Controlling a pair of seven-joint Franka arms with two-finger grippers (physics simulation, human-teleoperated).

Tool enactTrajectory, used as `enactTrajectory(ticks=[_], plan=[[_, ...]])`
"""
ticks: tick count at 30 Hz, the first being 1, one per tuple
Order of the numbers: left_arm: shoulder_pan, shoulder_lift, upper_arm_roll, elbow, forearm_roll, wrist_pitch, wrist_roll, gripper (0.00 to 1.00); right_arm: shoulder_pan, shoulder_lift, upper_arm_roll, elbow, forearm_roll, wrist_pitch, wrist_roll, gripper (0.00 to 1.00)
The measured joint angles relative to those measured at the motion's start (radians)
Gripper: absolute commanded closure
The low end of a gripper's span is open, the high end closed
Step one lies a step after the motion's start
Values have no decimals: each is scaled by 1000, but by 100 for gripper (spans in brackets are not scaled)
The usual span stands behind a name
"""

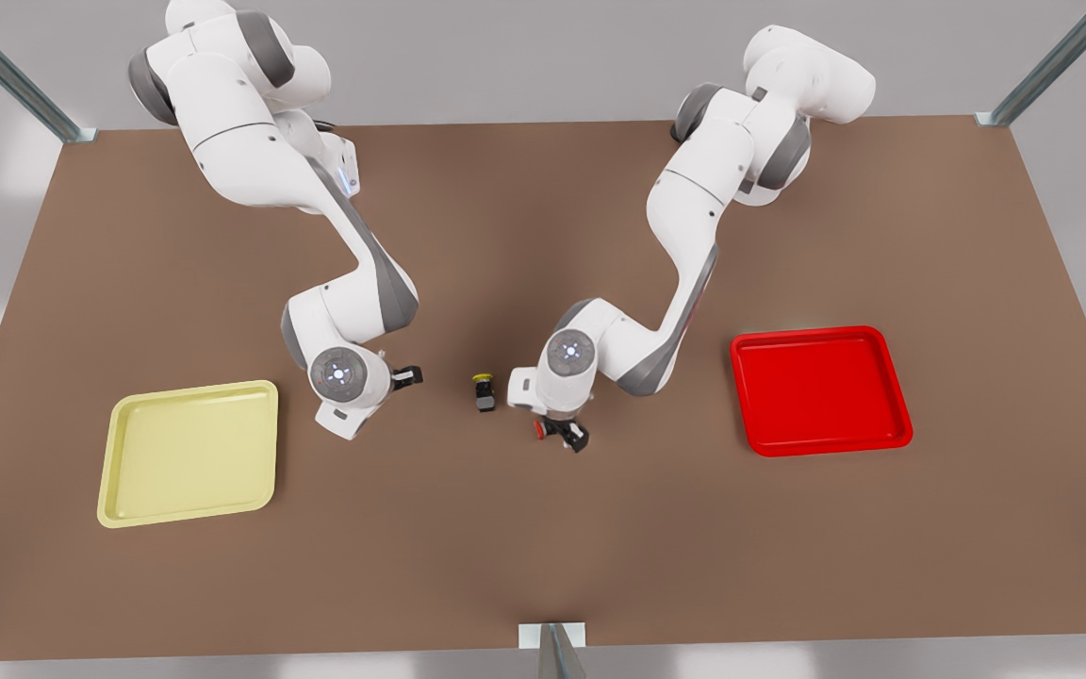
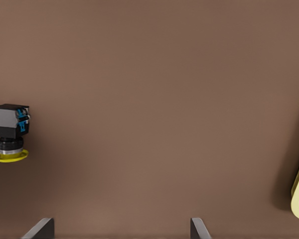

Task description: Place the switches on the corresponding trays according to their colors

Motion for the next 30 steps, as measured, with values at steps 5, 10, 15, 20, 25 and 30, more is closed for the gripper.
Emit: enactTrajectory(ticks=[5,10,15,20,25,30], plan=[[1,3,-4,-1,-62,-147,113,1,-1,0,0,0,0,0,0,0],[17,11,-2,-1,-92,-145,157,1,0,0,0,0,0,0,0,0],[15,61,36,13,-97,-57,391,1,1,5,0,2,0,1,0,0],[-5,54,36,18,-98,-56,411,1,1,5,0,2,0,0,0,0],[-11,78,38,24,-99,-33,392,1,1,5,0,2,0,0,0,0],[-9,83,37,16,-99,-21,395,1,1,6,0,2,0,0,0,0]])
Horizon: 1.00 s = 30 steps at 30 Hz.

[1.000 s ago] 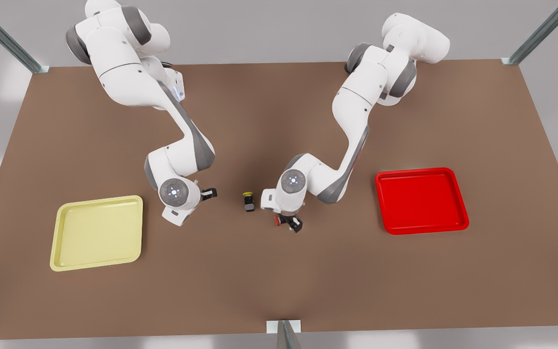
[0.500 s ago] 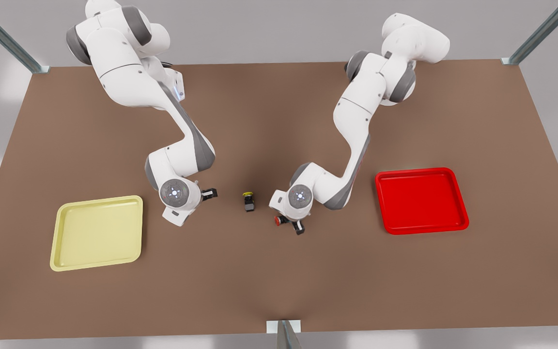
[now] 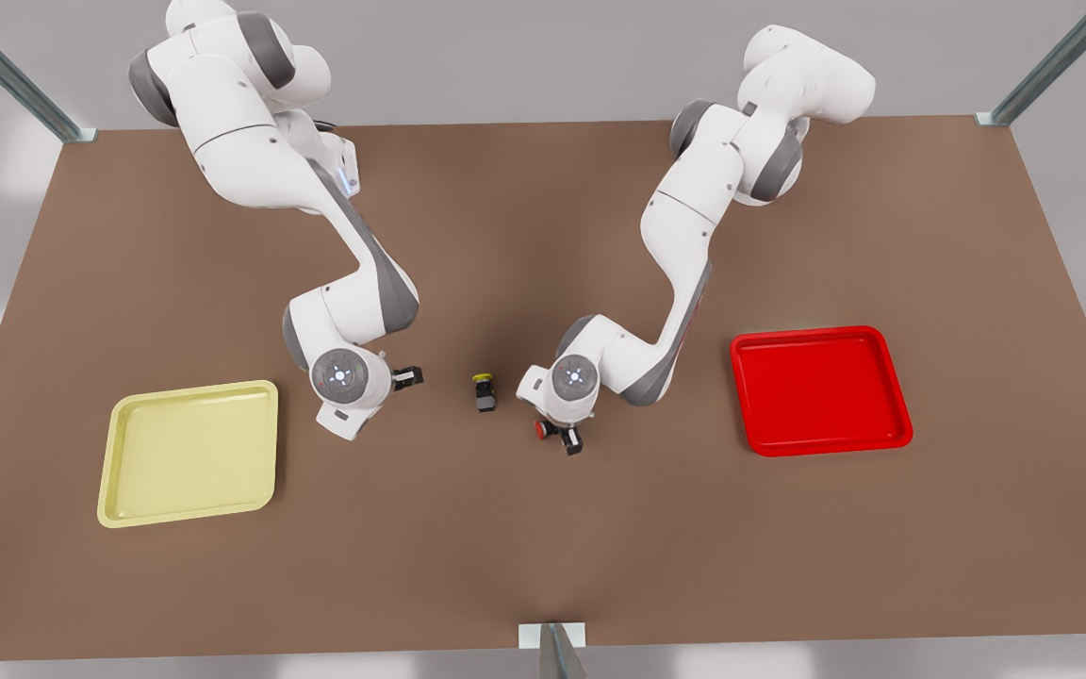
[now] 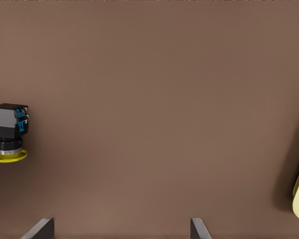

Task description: Place the switches on the corresponding trays according to their colors

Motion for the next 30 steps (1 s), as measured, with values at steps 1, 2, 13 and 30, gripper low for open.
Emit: enactTrajectory(ticks=[1,2,13,30], plan=[[0,0,-1,-1,0,1,0,1,0,0,0,0,0,0,0,0],[2,1,0,-4,0,3,-1,1,0,0,0,0,0,0,0,0],[-2,-19,-3,-59,2,46,-8,9,0,0,0,0,0,1,0,0],[-1,-64,-4,-141,6,92,-20,51,6,0,0,2,0,0,0,0]])
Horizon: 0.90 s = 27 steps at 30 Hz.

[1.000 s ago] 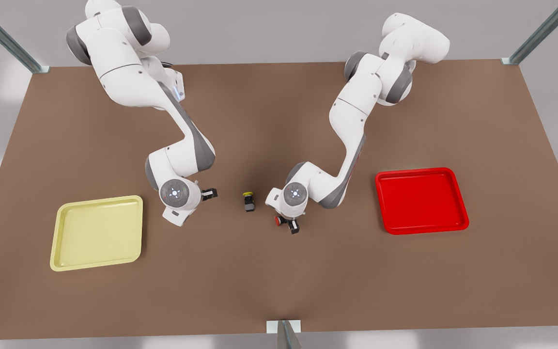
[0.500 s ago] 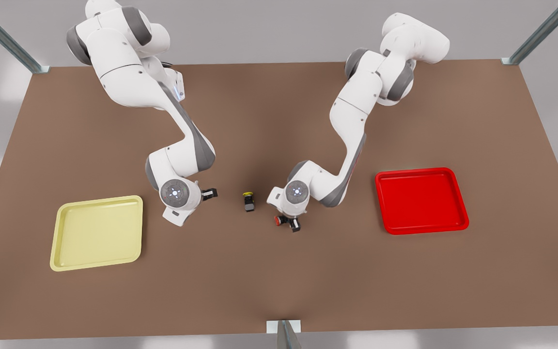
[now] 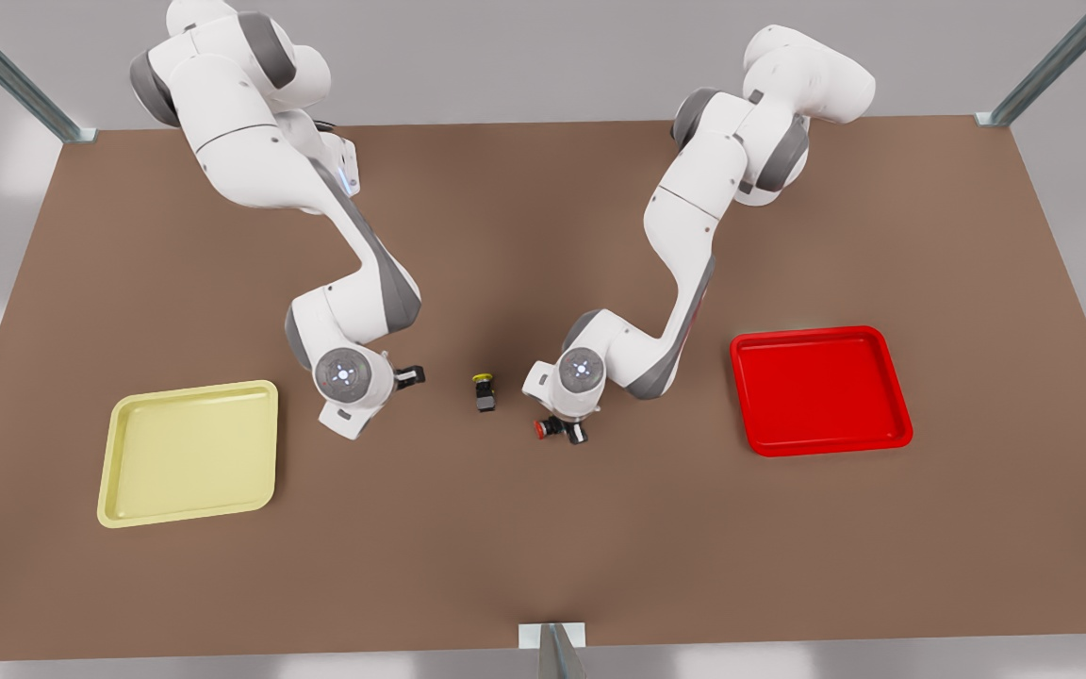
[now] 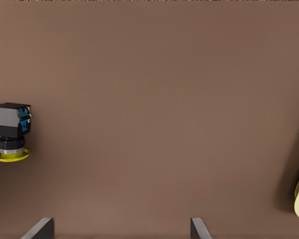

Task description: Place the switches on the corresponding trays according to their colors

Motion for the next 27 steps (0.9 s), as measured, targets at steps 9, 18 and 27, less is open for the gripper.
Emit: enactTrajectory(ticks=[9,18,27], plan=[[0,-6,0,0,77,-2,-8,51,0,1,0,0,0,0,0,0],[0,-69,0,-31,75,-36,-16,52,2,0,0,5,0,-6,0,0],[58,-288,-1,-246,22,-72,-11,52,15,7,0,9,2,-3,0,0]])
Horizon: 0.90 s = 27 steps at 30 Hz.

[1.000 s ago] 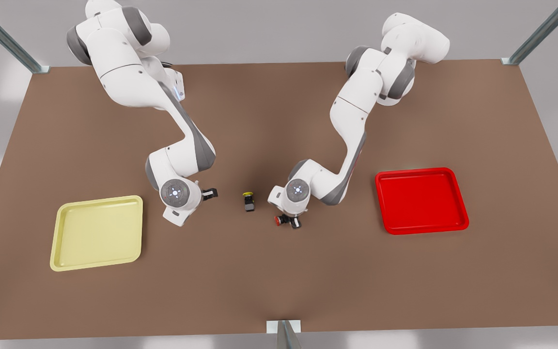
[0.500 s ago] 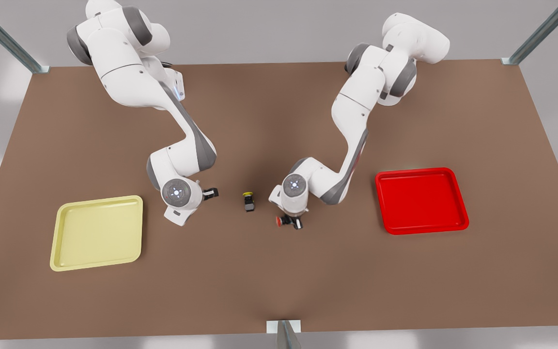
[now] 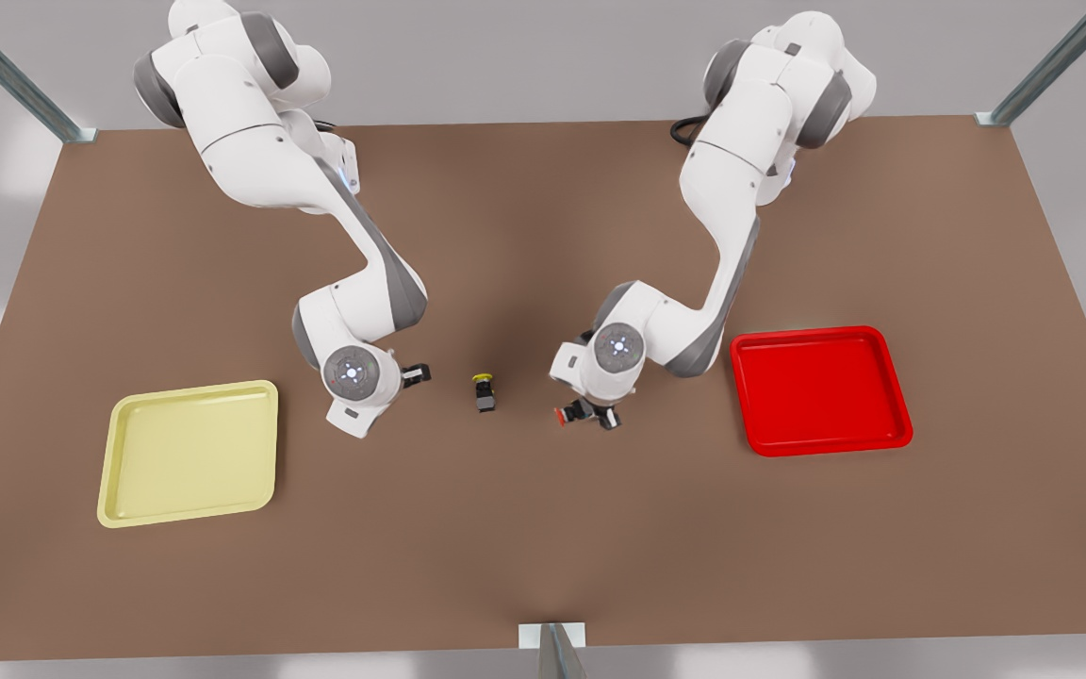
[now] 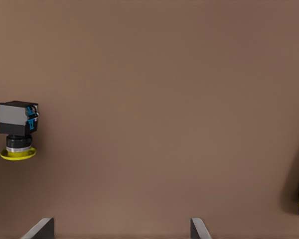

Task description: Place the switches on the corresponding trays according to their colors

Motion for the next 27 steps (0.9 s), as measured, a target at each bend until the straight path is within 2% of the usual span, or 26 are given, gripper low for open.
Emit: enactTrajectory(ticks=[6,12,15,18,27], plan=[[50,-175,1,-216,12,2,1,52,33,14,-1,5,25,4,19,0],[164,-310,0,-388,50,1,20,52,149,105,-11,67,64,87,223,0],[237,-327,-2,-413,72,0,67,51,196,218,-25,191,105,120,284,0],[322,-342,-2,-423,101,-14,113,51,232,295,-80,233,182,171,293,0],[485,-388,-2,-463,177,-44,200,51,251,325,-91,233,155,195,272,0]])
